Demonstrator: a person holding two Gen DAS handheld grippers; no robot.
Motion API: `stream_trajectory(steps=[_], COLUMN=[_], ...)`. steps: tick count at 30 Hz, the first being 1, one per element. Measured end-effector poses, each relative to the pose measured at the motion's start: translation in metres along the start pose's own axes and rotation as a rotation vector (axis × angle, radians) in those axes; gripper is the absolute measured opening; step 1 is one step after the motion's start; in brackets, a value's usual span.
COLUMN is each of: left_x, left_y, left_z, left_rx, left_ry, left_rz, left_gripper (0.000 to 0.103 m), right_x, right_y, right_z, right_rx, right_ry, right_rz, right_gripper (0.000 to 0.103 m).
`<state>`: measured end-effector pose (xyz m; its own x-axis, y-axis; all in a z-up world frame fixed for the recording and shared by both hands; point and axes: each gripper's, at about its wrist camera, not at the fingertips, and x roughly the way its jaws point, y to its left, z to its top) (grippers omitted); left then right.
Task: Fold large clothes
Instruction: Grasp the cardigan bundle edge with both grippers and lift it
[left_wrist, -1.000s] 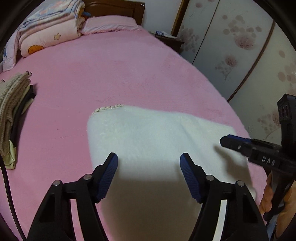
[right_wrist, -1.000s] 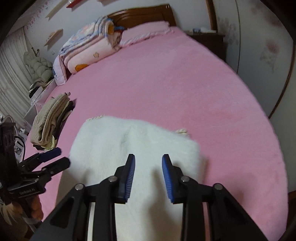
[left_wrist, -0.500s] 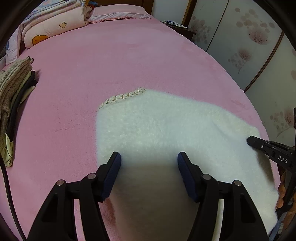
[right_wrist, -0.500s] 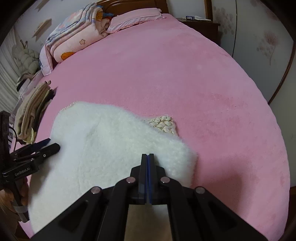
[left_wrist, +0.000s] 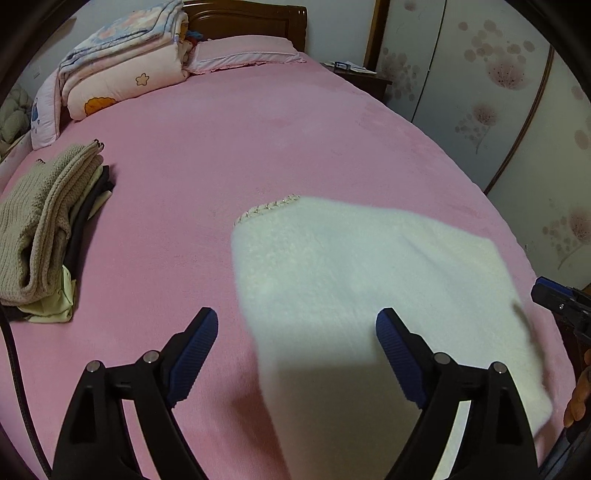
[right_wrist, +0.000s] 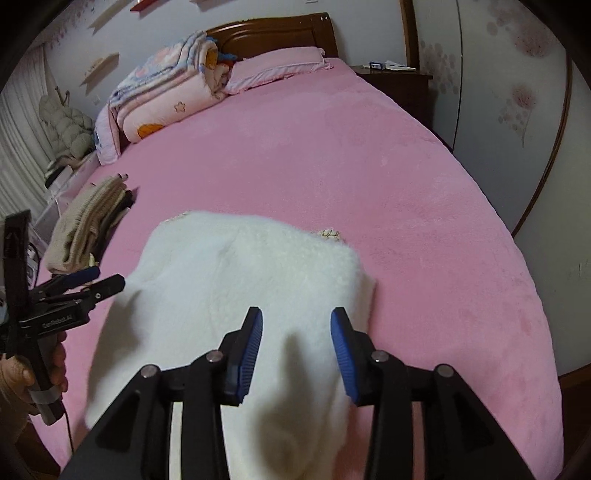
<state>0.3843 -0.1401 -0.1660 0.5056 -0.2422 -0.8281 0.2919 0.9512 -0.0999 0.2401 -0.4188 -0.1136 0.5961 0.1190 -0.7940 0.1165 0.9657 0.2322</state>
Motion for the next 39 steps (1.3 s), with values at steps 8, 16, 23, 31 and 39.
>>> stream_trajectory(steps=[8,16,23,31,39], left_x=[-0.050,-0.079,-0.053,-0.007,0.022], left_y=[-0.007,-0.007,0.004,0.016,0.013], left_z=[-0.016,-0.039,-0.057,-0.073,-0.079], left_rx=[-0.031,-0.045,-0.075,-0.182,-0.235], left_ry=[0.009,0.013,0.127,0.211,0.241], left_rz=[-0.107,-0.161,-0.234,-0.322,-0.417], left_gripper=[0.103,0.103,0.103,0.103,0.103], right_x=[-0.050,-0.081,-0.058,0.013,0.071], right_y=[-0.001,-0.007,-0.017,-0.033,-0.047], right_z=[-0.022,-0.032,-0.034,-0.050,-0.059], right_rx=[-0.003,-0.019,0.009,0.132,0.247], right_ry=[-0.045,-0.096,-0.035,0.191,0.311], right_rz=[-0.004,0.020,0.061,0.172,0.299], right_gripper=[0.076,0.081,0.081,0.081,0.098])
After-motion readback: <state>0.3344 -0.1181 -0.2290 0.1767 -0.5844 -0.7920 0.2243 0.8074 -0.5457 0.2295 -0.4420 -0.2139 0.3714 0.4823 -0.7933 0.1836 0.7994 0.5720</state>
